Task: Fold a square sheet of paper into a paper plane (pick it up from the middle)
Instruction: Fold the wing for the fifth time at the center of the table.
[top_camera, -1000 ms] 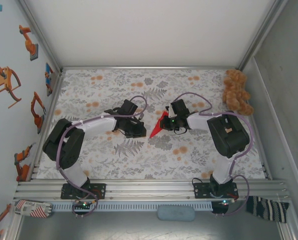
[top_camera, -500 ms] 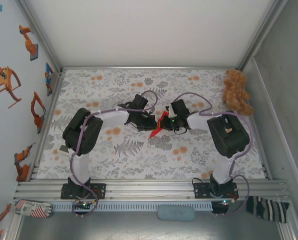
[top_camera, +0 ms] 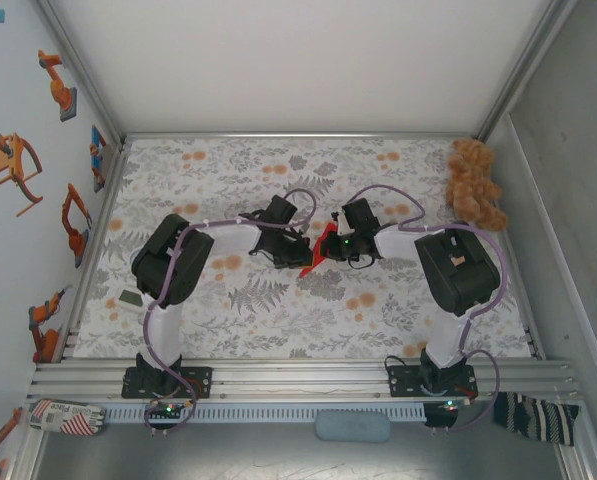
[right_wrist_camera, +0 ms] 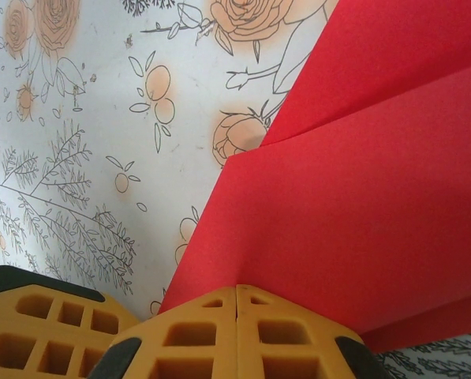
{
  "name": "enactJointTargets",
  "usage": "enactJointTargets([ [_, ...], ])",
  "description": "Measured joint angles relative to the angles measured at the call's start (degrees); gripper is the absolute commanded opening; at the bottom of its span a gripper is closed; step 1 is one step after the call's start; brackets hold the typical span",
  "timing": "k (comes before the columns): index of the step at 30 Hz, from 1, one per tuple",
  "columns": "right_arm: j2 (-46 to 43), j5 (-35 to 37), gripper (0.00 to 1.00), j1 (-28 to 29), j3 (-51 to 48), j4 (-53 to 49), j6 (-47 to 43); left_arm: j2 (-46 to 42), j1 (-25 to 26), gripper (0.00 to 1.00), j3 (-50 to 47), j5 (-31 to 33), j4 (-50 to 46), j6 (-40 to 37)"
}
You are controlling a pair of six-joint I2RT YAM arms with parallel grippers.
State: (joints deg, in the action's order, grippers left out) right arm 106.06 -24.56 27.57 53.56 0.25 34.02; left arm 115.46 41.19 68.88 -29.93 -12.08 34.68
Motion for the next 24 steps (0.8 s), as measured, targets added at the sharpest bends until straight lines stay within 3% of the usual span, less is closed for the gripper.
enactJointTargets([
  [9,0.2,0.2,0.02,0.0,0.6,-1.1,0.2,-5.6,0.3,0.02,-6.8,2.3,0.2,-3.5],
  [15,0.3,0.2,0.02,0.0,0.7,-1.3,0.5,-10.9,1.0,0.02,-11.9,4.4,-4.8,-6.0],
  [24,0.3,0.2,0.02,0.0,0.7,-1.3,0.6,-16.5,1.1,0.03,-11.0,7.5,-8.9,-7.0],
])
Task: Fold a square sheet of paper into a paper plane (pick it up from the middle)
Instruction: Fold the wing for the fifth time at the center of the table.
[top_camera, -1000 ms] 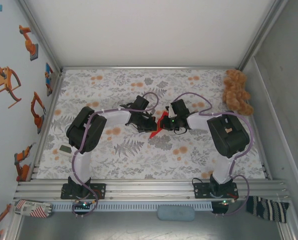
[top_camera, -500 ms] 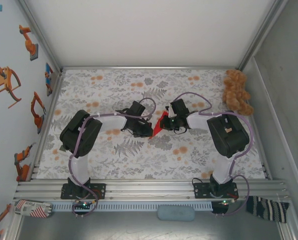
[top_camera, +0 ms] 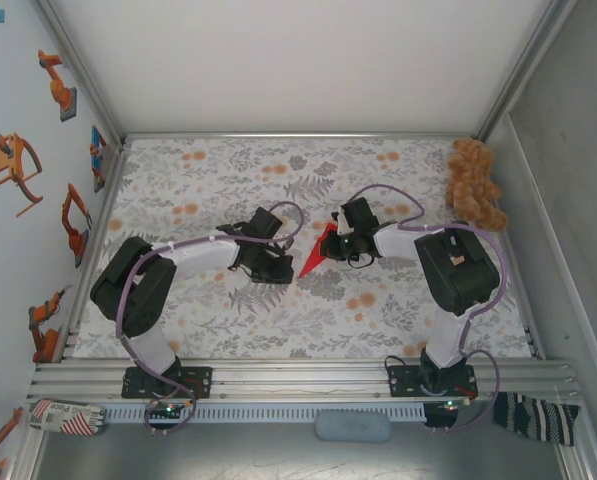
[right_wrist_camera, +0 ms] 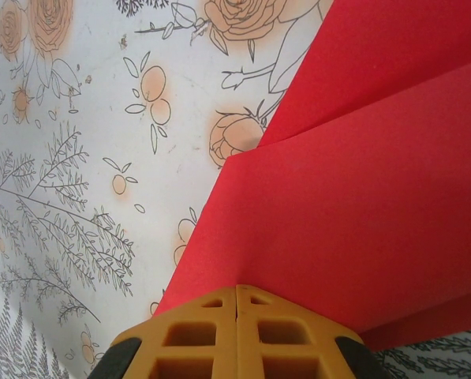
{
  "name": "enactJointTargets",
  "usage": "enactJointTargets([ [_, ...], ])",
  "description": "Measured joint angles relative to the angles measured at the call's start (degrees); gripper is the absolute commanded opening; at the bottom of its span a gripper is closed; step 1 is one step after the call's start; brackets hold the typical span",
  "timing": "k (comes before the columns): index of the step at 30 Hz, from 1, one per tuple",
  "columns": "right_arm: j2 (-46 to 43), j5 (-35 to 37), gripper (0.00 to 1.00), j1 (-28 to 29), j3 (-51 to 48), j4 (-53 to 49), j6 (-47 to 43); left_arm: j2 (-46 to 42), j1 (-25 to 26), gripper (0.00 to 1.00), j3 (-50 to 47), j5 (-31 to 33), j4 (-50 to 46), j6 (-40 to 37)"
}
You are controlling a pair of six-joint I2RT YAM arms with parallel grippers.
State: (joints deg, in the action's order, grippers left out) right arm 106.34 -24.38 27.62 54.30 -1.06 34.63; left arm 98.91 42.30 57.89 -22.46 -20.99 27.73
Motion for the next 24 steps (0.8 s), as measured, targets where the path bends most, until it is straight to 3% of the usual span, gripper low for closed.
enactJointTargets([
  [10,0.0,0.0,0.01,0.0,0.0,0.0,0.0,11.3,0.0,0.0,10.8,-2.3,7.3,2.6],
  [24,0.1,0.0,0.01,0.0,0.1,-0.1,0.0,14.7,0.0,0.0,8.5,-5.8,11.1,3.5],
])
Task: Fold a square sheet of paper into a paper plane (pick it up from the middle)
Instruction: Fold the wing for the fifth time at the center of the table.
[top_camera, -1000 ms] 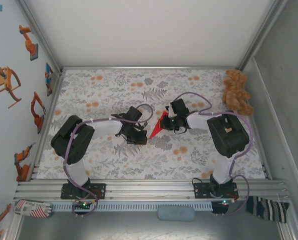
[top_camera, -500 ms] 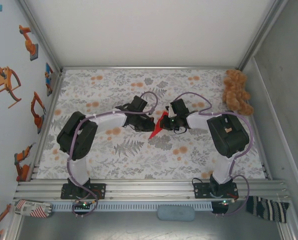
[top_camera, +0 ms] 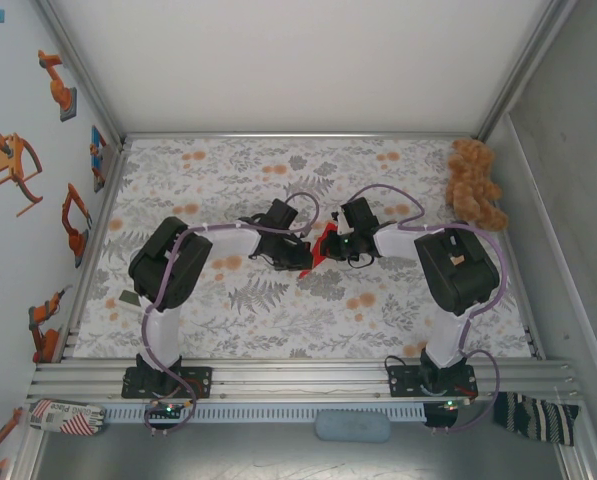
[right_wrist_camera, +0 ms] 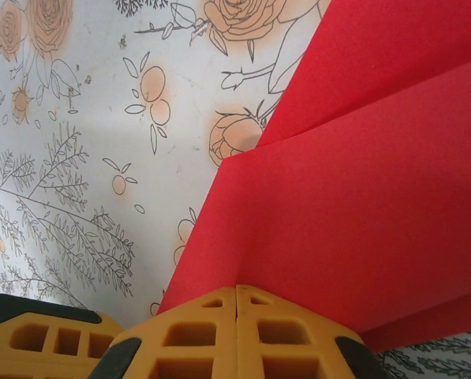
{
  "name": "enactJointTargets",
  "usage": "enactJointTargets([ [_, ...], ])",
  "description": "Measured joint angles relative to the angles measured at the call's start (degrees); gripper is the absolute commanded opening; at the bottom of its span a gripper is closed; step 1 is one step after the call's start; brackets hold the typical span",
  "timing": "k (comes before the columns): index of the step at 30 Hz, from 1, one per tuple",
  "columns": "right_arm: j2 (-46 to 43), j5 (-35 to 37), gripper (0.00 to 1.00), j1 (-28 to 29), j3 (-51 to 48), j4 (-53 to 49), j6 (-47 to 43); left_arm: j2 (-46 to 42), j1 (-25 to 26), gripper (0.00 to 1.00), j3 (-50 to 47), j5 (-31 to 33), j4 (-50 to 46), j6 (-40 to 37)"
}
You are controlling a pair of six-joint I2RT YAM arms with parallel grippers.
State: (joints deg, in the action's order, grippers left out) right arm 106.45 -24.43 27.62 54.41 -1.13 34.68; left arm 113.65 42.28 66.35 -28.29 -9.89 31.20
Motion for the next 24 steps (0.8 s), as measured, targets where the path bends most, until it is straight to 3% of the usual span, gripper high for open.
enactJointTargets([
  [10,0.1,0.0,0.0,0.0,0.2,-0.3,0.0,-6.6,0.2,0.0,-9.2,2.8,3.1,-1.5],
  [19,0.2,0.0,0.0,0.0,0.4,-0.6,0.0,-14.4,1.0,0.0,-13.2,7.7,-7.4,-2.8],
  [24,0.2,0.0,0.0,0.0,0.4,-0.6,0.0,-17.0,0.8,0.0,-11.1,8.7,-7.6,-3.0],
])
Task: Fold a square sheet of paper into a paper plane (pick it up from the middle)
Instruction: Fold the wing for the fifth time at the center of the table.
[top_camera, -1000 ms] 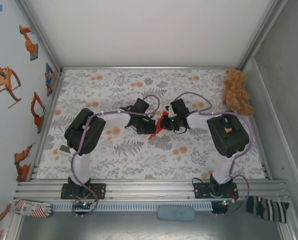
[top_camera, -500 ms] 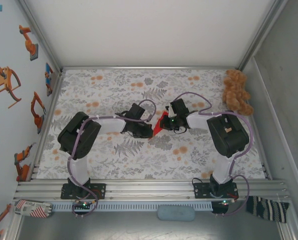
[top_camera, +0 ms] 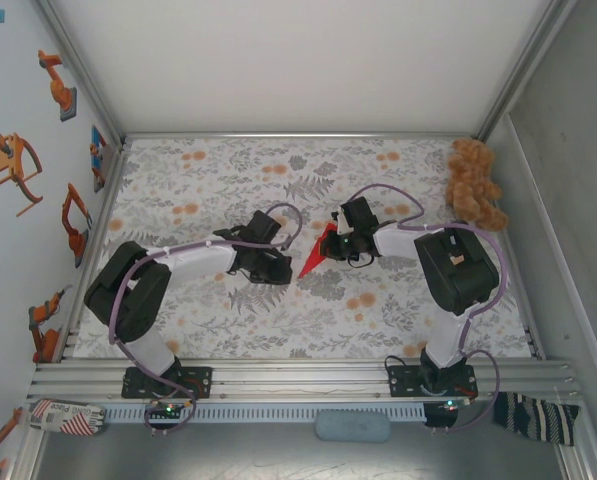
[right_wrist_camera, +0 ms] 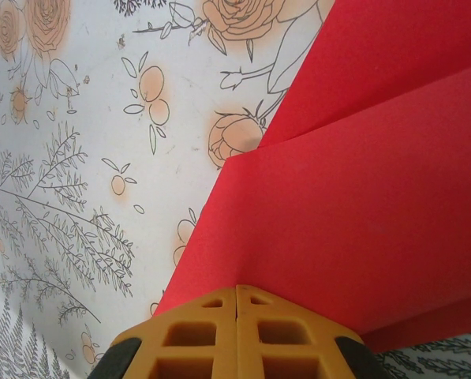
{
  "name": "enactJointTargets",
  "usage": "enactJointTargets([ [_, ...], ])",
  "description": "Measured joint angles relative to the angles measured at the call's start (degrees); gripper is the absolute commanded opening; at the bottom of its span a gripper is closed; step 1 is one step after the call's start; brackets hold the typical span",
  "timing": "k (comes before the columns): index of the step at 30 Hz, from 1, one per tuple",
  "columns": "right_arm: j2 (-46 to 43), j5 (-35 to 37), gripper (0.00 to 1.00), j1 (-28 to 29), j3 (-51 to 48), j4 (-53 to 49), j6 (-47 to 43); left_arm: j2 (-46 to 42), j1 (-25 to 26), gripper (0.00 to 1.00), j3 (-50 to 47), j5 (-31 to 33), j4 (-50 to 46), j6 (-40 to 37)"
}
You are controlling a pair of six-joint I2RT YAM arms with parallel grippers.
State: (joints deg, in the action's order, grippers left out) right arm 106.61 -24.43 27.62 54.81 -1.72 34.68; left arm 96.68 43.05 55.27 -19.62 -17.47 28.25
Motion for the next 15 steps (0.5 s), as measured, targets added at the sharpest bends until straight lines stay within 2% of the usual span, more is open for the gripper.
enactJointTargets([
  [4,0.0,0.0,0.0,0.0,0.0,0.0,0.0,2.6,0.0,0.0,3.6,-1.7,4.9,1.9],
  [10,0.0,0.0,0.0,0.0,0.0,0.0,0.3,11.6,0.0,0.0,6.1,-4.8,14.1,8.6],
  [15,0.0,0.0,0.0,0.0,0.0,0.0,0.4,14.7,0.1,0.0,6.3,-6.0,15.6,11.2],
])
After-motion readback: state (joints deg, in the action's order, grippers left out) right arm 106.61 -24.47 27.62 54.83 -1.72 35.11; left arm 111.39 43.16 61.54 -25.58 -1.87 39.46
